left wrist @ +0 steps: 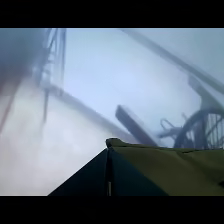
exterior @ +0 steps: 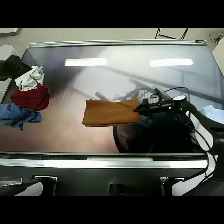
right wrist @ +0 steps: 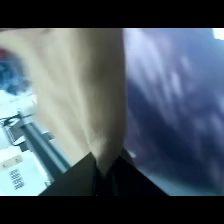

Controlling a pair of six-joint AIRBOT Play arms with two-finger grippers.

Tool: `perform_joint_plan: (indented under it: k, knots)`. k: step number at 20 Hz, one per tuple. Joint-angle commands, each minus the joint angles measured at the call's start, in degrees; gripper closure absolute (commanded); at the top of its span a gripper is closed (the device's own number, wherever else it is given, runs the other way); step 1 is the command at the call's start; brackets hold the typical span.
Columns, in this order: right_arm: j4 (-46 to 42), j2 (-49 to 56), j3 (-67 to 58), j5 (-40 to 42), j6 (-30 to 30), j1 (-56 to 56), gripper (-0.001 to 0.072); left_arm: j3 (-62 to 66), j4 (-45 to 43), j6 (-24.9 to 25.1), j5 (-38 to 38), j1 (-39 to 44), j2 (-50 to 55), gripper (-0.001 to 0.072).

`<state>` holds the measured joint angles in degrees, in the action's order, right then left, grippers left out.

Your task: Fold the clothes and pants, and hang the long-sleeved shirts on hangers.

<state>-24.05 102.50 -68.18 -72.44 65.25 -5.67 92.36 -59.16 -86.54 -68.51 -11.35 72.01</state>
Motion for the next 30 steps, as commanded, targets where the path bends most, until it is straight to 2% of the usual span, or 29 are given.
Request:
perform_joint_plan:
  k: [1,2,6,12,17,24,26,30]
  knots:
    - [2.86,-0.74,-7.65,-7.89,-3.06,-5.07,0.0670,-0.02,0.70,-0.04,0.66,0.02,-0.02,0.0682]
    - [1.40,-1.40,-11.37,-9.18,-1.68,-7.65,0.0669,-0.02,0.70,-0.02,0.66,0.02,-0.02,0.0682]
    - [-9.25,-4.59,-27.17,-10.86,10.82,-20.37,0.0669,-0.02,0.70,-0.02,0.66,0.02,0.00,0.0682]
    - [-15.85,-7.61,-44.02,-13.05,21.59,-40.22,0.0669,-0.02,0.70,-0.02,1.22,0.02,0.09,0.0682]
    - [-16.26,-7.67,-47.04,-11.96,26.75,-52.35,0.0669,-0.02,0.70,-0.02,1.20,0.02,0.09,0.0682]
    - [-19.02,-8.70,-47.04,-16.81,32.68,-60.94,0.0669,-0.02,0.70,-0.02,1.22,0.02,0.09,0.0682]
    - [-23.93,-8.83,-47.01,-21.81,33.62,-61.70,0.0669,-0.02,0.70,-0.02,1.22,0.02,0.09,0.0682]
    - [-41.51,-8.81,-47.01,-32.81,34.49,-61.68,0.0669,-0.02,0.70,0.04,1.36,0.02,0.09,0.0682]
